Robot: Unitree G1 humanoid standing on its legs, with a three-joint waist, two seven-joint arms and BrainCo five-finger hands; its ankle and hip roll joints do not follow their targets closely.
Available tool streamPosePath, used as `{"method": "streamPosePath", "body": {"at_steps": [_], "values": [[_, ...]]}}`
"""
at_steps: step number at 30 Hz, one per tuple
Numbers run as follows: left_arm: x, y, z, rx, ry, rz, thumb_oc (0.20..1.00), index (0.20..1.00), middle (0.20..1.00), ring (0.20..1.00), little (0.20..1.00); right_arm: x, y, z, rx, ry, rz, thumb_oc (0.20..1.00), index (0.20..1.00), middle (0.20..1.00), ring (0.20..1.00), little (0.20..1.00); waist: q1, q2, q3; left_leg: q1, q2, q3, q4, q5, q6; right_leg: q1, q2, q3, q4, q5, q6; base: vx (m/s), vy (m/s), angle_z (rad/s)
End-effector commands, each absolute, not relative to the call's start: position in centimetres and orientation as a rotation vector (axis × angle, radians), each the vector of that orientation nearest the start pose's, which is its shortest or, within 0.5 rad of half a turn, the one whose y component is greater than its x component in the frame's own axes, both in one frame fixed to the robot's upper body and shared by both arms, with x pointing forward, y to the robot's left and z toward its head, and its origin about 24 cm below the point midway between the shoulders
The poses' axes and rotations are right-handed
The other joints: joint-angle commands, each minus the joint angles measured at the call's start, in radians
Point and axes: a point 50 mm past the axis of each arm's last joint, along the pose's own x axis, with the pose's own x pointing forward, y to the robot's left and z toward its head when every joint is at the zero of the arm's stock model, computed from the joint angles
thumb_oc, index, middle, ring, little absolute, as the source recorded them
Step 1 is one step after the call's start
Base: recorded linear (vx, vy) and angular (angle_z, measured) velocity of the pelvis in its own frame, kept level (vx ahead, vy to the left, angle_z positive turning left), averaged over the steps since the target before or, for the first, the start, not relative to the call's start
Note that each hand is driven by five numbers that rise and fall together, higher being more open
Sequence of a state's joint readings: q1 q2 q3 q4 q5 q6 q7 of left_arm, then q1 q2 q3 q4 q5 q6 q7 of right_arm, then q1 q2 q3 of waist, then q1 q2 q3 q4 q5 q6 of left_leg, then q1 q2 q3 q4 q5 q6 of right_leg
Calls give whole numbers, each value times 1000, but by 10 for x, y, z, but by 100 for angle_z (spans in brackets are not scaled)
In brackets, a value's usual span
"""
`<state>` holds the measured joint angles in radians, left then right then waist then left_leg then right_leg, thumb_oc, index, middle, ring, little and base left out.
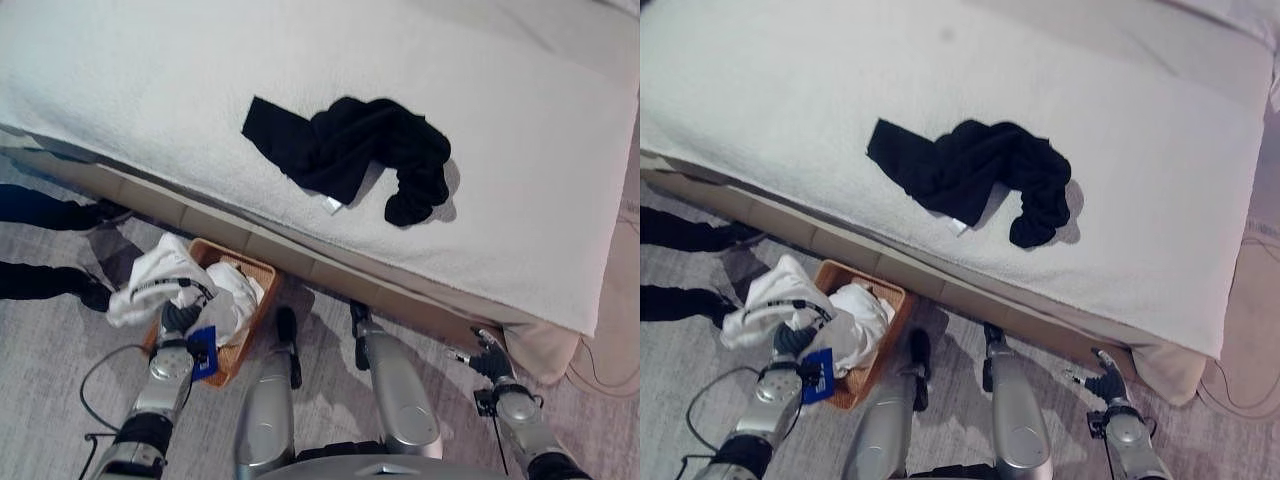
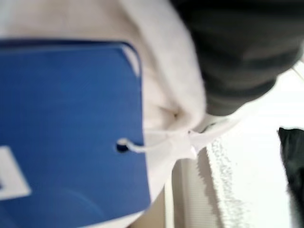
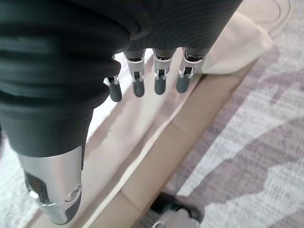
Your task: Pick up clothes into the bucket
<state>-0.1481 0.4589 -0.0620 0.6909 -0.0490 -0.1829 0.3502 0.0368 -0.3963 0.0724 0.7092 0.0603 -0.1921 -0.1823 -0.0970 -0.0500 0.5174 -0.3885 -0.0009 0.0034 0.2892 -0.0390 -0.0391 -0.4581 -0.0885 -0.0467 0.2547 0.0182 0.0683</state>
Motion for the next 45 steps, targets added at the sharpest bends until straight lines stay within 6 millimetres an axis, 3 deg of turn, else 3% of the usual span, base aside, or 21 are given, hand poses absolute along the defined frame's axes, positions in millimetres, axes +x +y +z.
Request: {"method": "streamPosePath", "body": {"at_steps": [1,9,12,13,14,17,18,22,23,24,26,31,32,34,36,37,38,39,41,42,45], "values": [[241,316,-7,605,258,512,200,200,200,200,200,199,-271,-57,-425,412,-226,1000,1000,1000,1000,1000,-7,-50,-3,-113,-7,-33,149,-49,16,-21,-59,10,91,-47,52,-131,19,-6],[254,344,18,704,236,627,200,200,200,200,200,215,-271,-38,-432,312,-253,1000,1000,1000,1000,1000,-33,-63,3,-368,-9,-53,314,-75,21,-256,-66,11,237,-74,38,-63,4,-1],[257,350,26,739,234,639,200,200,200,200,200,217,-273,-36,-433,306,-259,1000,1000,1000,1000,1000,-35,-62,3,-404,-8,-56,336,-81,22,-291,-62,14,260,-80,36,6,5,0],[254,360,29,775,255,660,200,200,200,200,200,217,-273,-36,-444,307,-253,1000,1000,1000,1000,1000,-34,-62,3,-417,2,-61,373,-124,19,-310,-55,17,295,-116,39,61,5,-1],[255,364,31,789,261,670,200,200,200,200,200,219,-273,-35,-446,301,-251,1000,1000,1000,1000,1000,-34,-62,3,-428,1,-60,381,-126,19,-323,-54,18,300,-116,39,61,5,-4],[258,363,41,804,220,669,200,200,200,200,200,220,-274,-32,-450,291,-254,1000,1000,1000,1000,1000,-32,-62,3,-454,2,-64,391,-128,18,-345,-54,15,305,-115,40,-11,-5,-9],[260,354,56,789,124,656,200,200,200,200,200,218,-274,-31,-443,286,-256,1000,1000,1000,1000,1000,-26,-59,3,-466,1,-70,392,-128,18,-356,-52,13,305,-117,39,2,-13,-4],[249,362,45,760,183,694,200,200,200,200,200,221,-272,-30,-432,286,-249,1000,1000,1000,1000,1000,-22,-62,3,-475,2,-71,385,-127,15,-368,-51,8,301,-118,39,-10,-19,10],[249,363,42,747,202,701,332,332,332,332,332,224,-271,-28,-426,275,-246,1000,1000,1000,1000,1000,-21,-63,3,-481,4,-72,386,-126,15,-369,-51,6,297,-118,38,-11,-14,-9],[250,365,40,729,225,721,1000,1000,1000,1000,1000,230,-268,-22,-418,247,-239,1000,1000,1000,1000,1000,-21,-66,3,-484,4,-74,384,-125,14,-374,-50,6,296,-119,37,-10,-19,-9],[252,364,40,712,224,726,1000,1000,1000,1000,1000,236,-265,-13,-404,197,-235,1000,1000,1000,1000,1000,-21,-66,3,-486,4,-75,381,-125,13,-374,-50,3,294,-122,35,1,-8,-3],[250,368,38,720,254,743,1000,1000,1000,1000,1000,254,-255,33,-361,-40,-252,1000,1000,1000,1000,1000,-23,-62,3,-482,3,-76,373,-126,14,-371,-51,0,291,-128,35,3,-5,2],[250,368,38,720,254,742,1000,1000,1000,1000,1000,254,-255,33,-361,-40,-252,1000,1000,1000,1000,1000,-22,-61,3,-482,3,-76,373,-126,14,-371,-51,0,291,-128,35,15,-2,4],[248,368,35,734,278,736,1000,1000,1000,1000,1000,261,-253,69,-380,-211,-274,1000,1000,1000,1000,1000,-20,-55,3,-480,2,-77,367,-123,13,-370,-54,-1,294,-131,35,0,0,0],[247,367,32,733,283,729,1000,1000,1000,1000,1000,264,-252,92,-390,-322,-305,1000,1000,1000,1000,1000,-18,-49,3,-475,1,-77,361,-123,13,-369,-56,0,296,-134,36,0,0,0],[247,367,32,733,284,729,1000,1000,1000,1000,1000,263,-252,92,-390,-321,-304,1000,1000,1000,1000,1000,-18,-49,3,-473,2,-77,363,-126,13,-367,-55,0,298,-136,36,-74,1,5],[249,363,31,731,283,718,1000,1000,1000,1000,1000,269,-253,125,-385,-468,-353,1000,1000,1000,1000,1000,-15,-44,3,-493,-5,-73,347,-89,17,-386,-61,-4,285,-105,30,5,-1,7],[248,362,28,733,296,711,1000,1000,1000,1000,1000,271,-254,133,-391,-499,-371,1000,1000,1000,1000,1000,-10,-40,3,-468,-4,-79,355,-123,14,-365,-58,-1,297,-135,36,0,0,0],[250,361,29,727,288,711,1000,1000,1000,1000,1000,274,-254,145,-391,-545,-391,1000,1000,1000,1000,1000,-9,-39,3,-490,-7,-73,344,-90,16,-384,-62,-4,284,-105,31,-39,0,1],[251,359,27,724,292,702,1000,1000,1000,1000,1000,281,-254,174,-394,-653,-421,1000,1000,1000,1000,1000,1,-32,3,-488,-8,-73,342,-89,15,-383,-64,-6,281,-104,32,-79,4,6],[250,359,26,711,298,707,1000,1000,1000,1000,1000,289,-257,203,-422,-740,-461,1000,1000,1000,1000,1000,16,-24,3,-485,-9,-73,330,-84,13,-380,-65,-11,275,-101,33,0,0,1]]}}
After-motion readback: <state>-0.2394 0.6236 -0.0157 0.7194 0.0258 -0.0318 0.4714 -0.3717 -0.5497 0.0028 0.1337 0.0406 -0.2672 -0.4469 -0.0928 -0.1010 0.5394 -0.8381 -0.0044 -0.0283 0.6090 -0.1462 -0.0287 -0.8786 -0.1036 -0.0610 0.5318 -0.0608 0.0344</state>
